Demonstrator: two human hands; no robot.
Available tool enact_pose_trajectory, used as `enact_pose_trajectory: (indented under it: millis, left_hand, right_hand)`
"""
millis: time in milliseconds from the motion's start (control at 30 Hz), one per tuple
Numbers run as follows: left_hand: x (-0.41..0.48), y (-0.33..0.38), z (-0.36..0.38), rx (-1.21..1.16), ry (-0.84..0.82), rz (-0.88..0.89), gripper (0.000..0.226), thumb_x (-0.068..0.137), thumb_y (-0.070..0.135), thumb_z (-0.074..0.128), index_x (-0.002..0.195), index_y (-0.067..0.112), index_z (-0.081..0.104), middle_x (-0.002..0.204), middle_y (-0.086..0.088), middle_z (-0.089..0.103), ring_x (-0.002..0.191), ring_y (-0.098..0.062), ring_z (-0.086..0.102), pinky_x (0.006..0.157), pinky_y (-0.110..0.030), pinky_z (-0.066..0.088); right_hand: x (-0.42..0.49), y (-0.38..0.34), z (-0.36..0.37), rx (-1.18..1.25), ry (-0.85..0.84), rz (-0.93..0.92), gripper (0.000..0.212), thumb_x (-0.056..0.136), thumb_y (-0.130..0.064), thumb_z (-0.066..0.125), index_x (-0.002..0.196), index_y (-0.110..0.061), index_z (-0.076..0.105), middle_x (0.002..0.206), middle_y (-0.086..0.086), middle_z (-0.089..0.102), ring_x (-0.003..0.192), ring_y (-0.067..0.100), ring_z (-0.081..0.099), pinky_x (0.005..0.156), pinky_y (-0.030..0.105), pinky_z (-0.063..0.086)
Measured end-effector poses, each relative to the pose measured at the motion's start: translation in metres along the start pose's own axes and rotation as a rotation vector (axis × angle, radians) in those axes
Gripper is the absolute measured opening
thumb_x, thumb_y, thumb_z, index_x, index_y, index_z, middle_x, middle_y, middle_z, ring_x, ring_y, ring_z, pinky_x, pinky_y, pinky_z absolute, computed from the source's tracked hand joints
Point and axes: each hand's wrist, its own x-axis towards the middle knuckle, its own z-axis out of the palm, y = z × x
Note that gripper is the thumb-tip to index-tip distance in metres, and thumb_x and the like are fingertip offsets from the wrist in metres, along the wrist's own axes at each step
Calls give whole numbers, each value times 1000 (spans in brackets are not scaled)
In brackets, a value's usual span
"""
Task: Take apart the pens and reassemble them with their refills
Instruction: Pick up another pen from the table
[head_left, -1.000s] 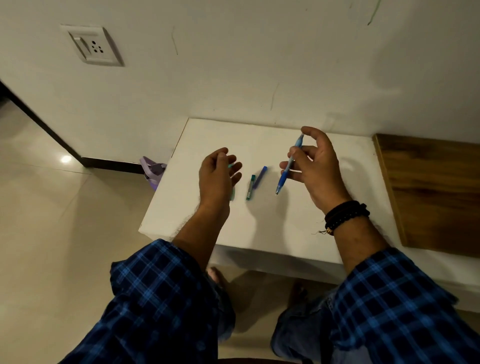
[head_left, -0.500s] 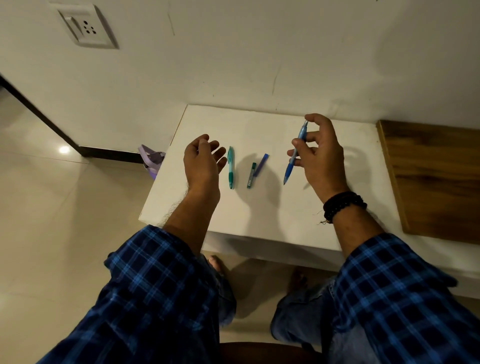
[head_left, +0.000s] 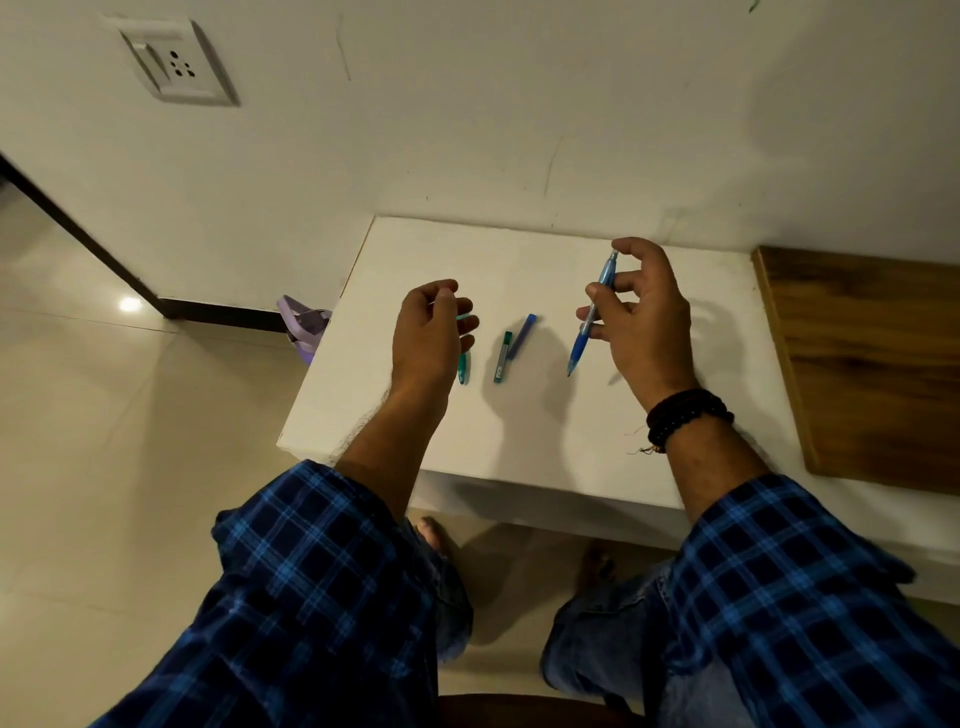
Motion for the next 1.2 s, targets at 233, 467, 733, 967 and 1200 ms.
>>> enact_pose_trajectory:
  millis: [233, 467, 733, 967, 1200]
  left_hand:
    - [-1, -2, 0, 55, -31, 29, 26, 108, 27, 41, 125, 17, 57, 114, -3, 69, 101, -15, 71, 86, -29, 58]
    - [1, 3, -3, -19, 39, -45, 28, 108, 27, 42, 131, 18, 55, 113, 1, 67, 105, -17, 68, 93, -35, 58]
    - [3, 4, -7, -61, 111, -89, 28, 108, 27, 41, 132, 18, 54, 121, -3, 66, 108, -19, 67, 95, -38, 58]
    - [1, 6, -5, -56, 103, -100, 30, 109, 27, 40, 134, 17, 53, 123, -4, 65, 111, -21, 66, 98, -40, 57]
    - [2, 6, -5, -59, 111, -93, 29, 109, 28, 40, 132, 18, 53, 122, -4, 65, 110, -21, 66, 98, -39, 57]
  right_hand:
    - [-1, 0, 1, -12, 11, -24, 37, 97, -7, 63, 131, -19, 52, 97, -2, 65, 79, 19, 76, 69, 42, 65]
    - [-1, -1, 0, -10, 32, -35, 33, 97, -9, 64, 127, -19, 54, 103, 1, 66, 79, 18, 76, 71, 41, 65]
    - [-1, -4, -2, 49, 57, -43, 43, 96, -7, 64, 133, -23, 50, 103, 4, 68, 81, 18, 76, 69, 34, 64]
    - [0, -2, -3, 47, 48, -24, 36, 96, -7, 65, 129, -17, 55, 104, 6, 67, 84, 20, 76, 72, 37, 64]
    - [1, 0, -2, 23, 29, -16, 30, 96, -8, 65, 123, -17, 55, 98, 0, 67, 79, 18, 76, 71, 39, 65]
